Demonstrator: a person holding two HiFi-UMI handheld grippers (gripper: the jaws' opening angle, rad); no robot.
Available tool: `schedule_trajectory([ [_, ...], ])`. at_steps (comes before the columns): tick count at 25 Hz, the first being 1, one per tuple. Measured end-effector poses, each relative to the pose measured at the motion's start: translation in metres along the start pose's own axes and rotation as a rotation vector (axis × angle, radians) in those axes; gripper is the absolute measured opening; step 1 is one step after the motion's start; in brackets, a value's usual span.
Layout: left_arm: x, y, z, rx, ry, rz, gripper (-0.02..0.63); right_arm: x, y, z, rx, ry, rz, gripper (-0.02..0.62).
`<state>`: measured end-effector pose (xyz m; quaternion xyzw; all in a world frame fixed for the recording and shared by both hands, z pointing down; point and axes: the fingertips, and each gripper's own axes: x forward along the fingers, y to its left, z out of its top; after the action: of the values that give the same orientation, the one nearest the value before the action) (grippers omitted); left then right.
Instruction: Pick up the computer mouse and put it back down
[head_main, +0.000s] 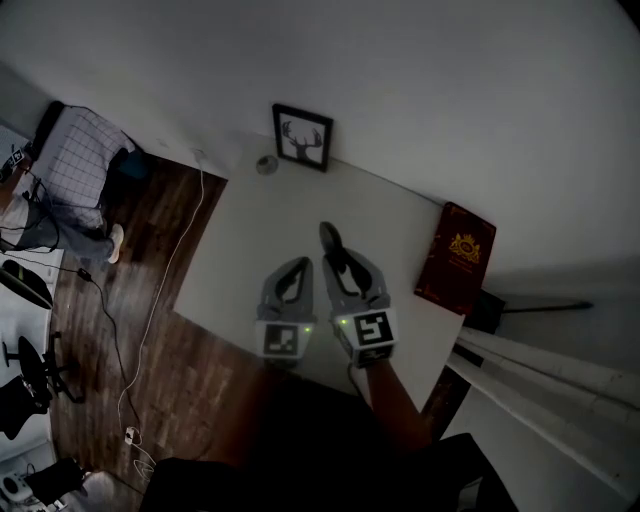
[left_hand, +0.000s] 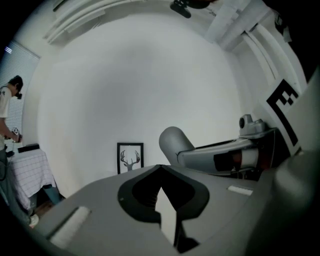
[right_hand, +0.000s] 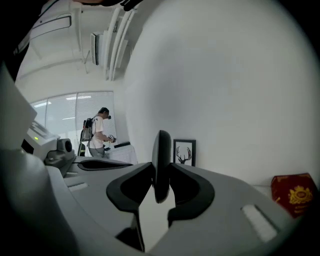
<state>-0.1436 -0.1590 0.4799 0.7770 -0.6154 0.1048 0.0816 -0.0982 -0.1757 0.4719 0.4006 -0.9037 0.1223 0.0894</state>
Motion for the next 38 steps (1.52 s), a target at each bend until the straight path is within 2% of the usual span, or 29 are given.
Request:
schedule_trajectory([
  [3, 0.007, 0.012, -0.017, -0.006, 0.046, 0.044, 0.0, 0.017, -0.008, -0.029, 0.03, 0.077, 0.024, 0.127],
  [6, 0.012, 0.023, -0.039, -0.019, 0.094, 0.077, 0.0, 0.035, -0.009, -0.05, 0.086, 0.113, 0.039, 0.127],
  [10, 0.024, 0.03, -0.064, -0.048, 0.15, 0.089, 0.0, 0.055, -0.013, -0.076, 0.122, 0.196, 0.044, 0.127],
  [19, 0.038, 0.044, -0.091, -0.075, 0.233, 0.099, 0.0, 0.088, -0.022, -0.128, 0.17, 0.337, 0.065, 0.127],
  [30, 0.044, 0.054, -0.122, -0.112, 0.302, 0.104, 0.0, 0.114, -0.026, -0.17, 0.199, 0.426, 0.075, 0.127],
  [32, 0.046, 0.056, -0.121, -0.104, 0.29, 0.107, 0.0, 0.116, -0.027, -0.174, 0.201, 0.445, 0.072, 0.127],
  [38, 0.047, 0.057, -0.127, -0.138, 0.303, 0.108, 0.0, 0.123, -0.028, -0.179, 0.227, 0.443, 0.072, 0.127],
])
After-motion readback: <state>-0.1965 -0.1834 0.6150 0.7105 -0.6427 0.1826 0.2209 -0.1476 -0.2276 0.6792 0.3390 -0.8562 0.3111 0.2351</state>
